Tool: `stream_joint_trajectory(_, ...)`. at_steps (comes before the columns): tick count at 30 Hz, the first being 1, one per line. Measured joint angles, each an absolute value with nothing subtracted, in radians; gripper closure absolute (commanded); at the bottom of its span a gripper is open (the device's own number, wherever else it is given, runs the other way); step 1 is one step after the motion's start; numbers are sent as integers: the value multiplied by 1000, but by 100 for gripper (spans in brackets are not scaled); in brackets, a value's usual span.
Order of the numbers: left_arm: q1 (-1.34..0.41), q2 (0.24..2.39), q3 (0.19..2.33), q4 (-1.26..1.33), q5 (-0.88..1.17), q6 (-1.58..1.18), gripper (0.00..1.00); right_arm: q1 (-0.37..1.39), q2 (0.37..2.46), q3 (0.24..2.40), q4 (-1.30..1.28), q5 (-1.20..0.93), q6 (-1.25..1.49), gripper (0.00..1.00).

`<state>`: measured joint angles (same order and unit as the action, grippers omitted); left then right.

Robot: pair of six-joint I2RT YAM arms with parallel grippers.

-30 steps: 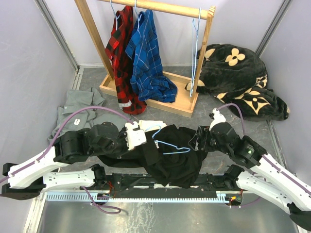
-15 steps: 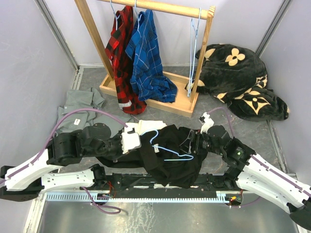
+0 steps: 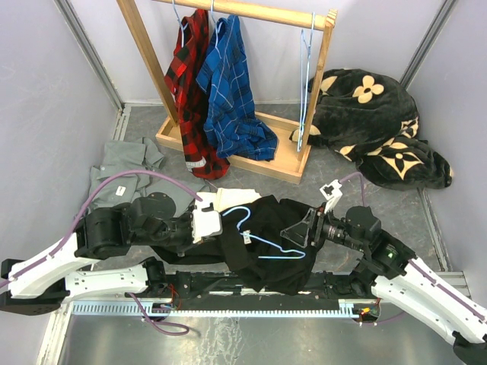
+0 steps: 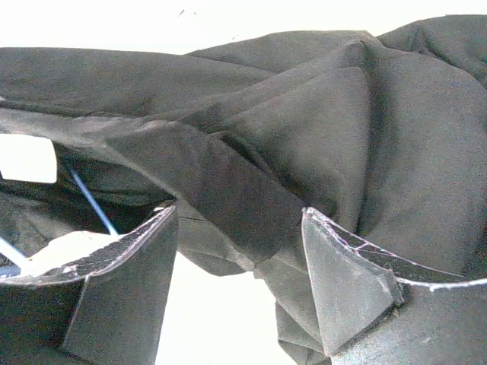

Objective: Place the shirt on the hanger

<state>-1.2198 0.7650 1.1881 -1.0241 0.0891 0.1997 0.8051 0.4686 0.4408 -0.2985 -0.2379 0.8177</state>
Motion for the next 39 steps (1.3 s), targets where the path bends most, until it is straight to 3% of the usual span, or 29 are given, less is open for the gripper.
stream_joint_trajectory(6, -1220, 766, 1188, -1024, 98, 201, 97, 805, 457, 426, -270, -298, 813, 28)
stream_joint_trajectory(14, -1220, 775, 1188, -1023, 107, 202, 97, 809, 617, 410, -189, -374, 809, 36)
stream_joint_trajectory(27, -1220, 779, 1188, -1014, 84, 202, 97, 879, 646, 231, 101, -331, 878, 46)
stream_joint_trajectory(29, -1220, 780, 1188, -1014, 83, 202, 97, 892, 662, 216, 153, -314, 891, 52)
stream_joint_trajectory(31, -1220, 781, 1188, -1013, 81, 202, 97, 901, 679, 207, 207, -302, 904, 67)
stream_joint_trajectory(37, -1220, 780, 1188, -1003, 74, 202, 97, 910, 691, 198, 279, -251, 933, 100)
stream_joint_trajectory(39, -1220, 776, 1188, -999, 62, 202, 97, 910, 660, 198, 250, -216, 937, 100)
